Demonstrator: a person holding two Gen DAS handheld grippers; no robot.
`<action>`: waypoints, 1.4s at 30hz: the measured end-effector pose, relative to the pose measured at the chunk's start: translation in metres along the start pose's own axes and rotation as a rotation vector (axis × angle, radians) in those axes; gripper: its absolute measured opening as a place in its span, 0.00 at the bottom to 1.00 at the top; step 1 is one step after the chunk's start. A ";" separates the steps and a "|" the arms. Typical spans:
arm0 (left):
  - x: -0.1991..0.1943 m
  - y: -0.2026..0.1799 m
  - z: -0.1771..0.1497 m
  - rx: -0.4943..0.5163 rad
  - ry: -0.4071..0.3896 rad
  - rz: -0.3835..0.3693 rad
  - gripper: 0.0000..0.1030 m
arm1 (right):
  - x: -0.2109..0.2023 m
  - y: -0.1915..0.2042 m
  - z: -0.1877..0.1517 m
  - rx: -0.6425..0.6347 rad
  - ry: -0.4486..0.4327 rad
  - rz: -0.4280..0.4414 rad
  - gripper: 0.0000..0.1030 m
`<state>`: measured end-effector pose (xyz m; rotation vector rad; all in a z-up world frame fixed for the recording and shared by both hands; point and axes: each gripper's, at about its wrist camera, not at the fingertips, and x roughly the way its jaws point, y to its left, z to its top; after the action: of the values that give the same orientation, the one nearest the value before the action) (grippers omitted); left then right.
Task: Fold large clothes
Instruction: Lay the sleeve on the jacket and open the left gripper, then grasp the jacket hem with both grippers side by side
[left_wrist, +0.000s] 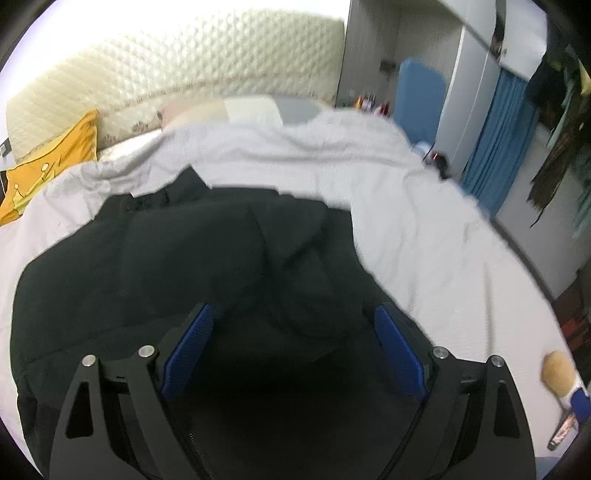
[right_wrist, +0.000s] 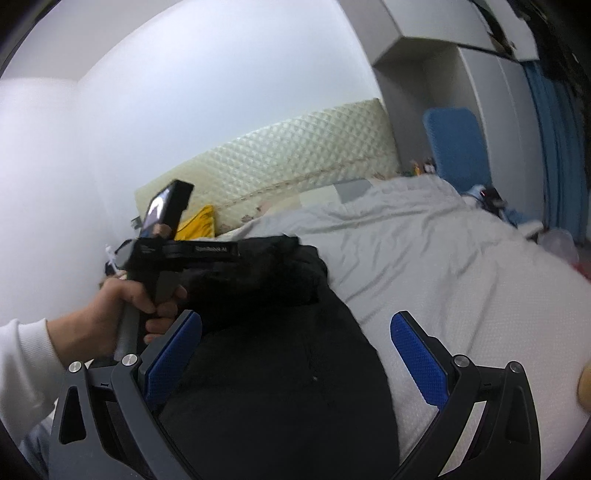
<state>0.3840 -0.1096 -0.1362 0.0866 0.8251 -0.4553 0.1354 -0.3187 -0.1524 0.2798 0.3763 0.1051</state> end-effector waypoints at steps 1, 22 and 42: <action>-0.007 0.004 0.000 -0.008 -0.016 -0.002 0.87 | 0.000 0.006 0.004 -0.012 -0.004 0.009 1.00; -0.044 0.183 -0.027 -0.229 -0.149 0.274 0.87 | 0.220 0.081 0.070 -0.197 0.100 0.174 0.96; 0.051 0.226 -0.041 -0.219 -0.103 0.322 0.91 | 0.367 0.074 0.010 -0.223 0.231 0.127 0.97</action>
<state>0.4815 0.0857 -0.2231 -0.0078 0.7383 -0.0645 0.4752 -0.1941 -0.2494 0.0701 0.5713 0.3040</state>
